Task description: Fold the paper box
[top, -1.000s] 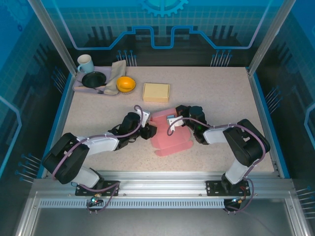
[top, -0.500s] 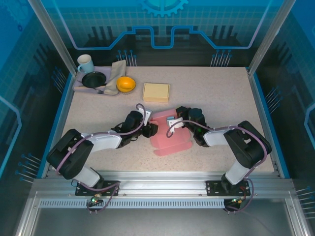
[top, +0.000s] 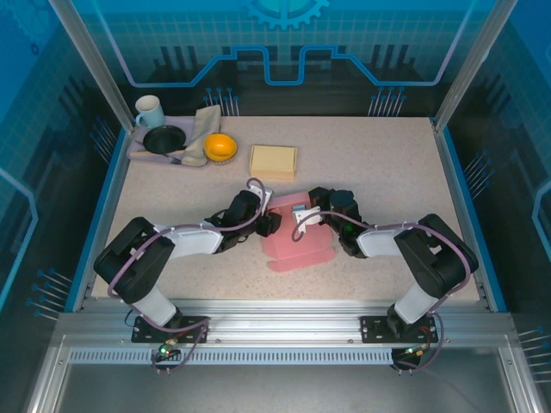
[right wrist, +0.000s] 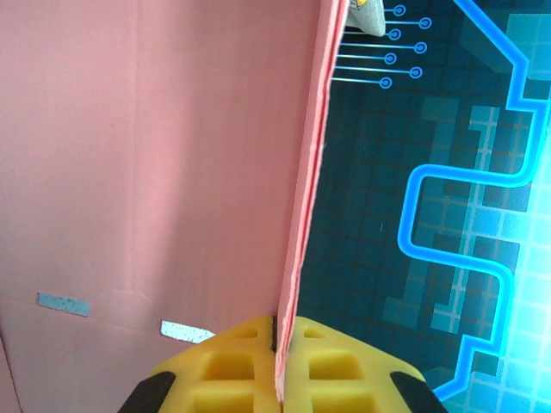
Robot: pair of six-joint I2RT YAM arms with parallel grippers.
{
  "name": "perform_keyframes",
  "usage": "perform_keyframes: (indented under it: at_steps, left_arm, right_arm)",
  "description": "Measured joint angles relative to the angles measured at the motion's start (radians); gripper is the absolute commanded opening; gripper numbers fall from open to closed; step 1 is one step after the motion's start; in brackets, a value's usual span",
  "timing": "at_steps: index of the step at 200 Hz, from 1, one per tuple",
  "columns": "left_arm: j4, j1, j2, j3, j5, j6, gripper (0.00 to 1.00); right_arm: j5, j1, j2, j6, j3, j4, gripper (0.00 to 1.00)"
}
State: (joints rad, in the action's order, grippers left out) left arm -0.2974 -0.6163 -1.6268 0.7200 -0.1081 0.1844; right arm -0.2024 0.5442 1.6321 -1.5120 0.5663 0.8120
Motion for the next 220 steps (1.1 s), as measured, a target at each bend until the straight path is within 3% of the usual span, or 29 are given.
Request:
perform_keyframes:
  at_steps: [87, 135, 220]
  left_arm:
    - [0.085, -0.037, -0.048, 0.055, -0.165, 0.0, 0.35]
    - [0.227, -0.06, -0.122, 0.173, -0.338, 0.05, 0.44]
    - [0.355, -0.072, -0.206, 0.299, -0.46, 0.144, 0.46]
  right_arm:
    - [0.001, 0.002, -0.041, 0.039, 0.005, -0.08, 0.05]
    - [-0.011, 0.002, -0.054, 0.067, 0.016, -0.121, 0.04]
    - [-0.045, 0.001, -0.062, 0.076, 0.025, -0.155, 0.02]
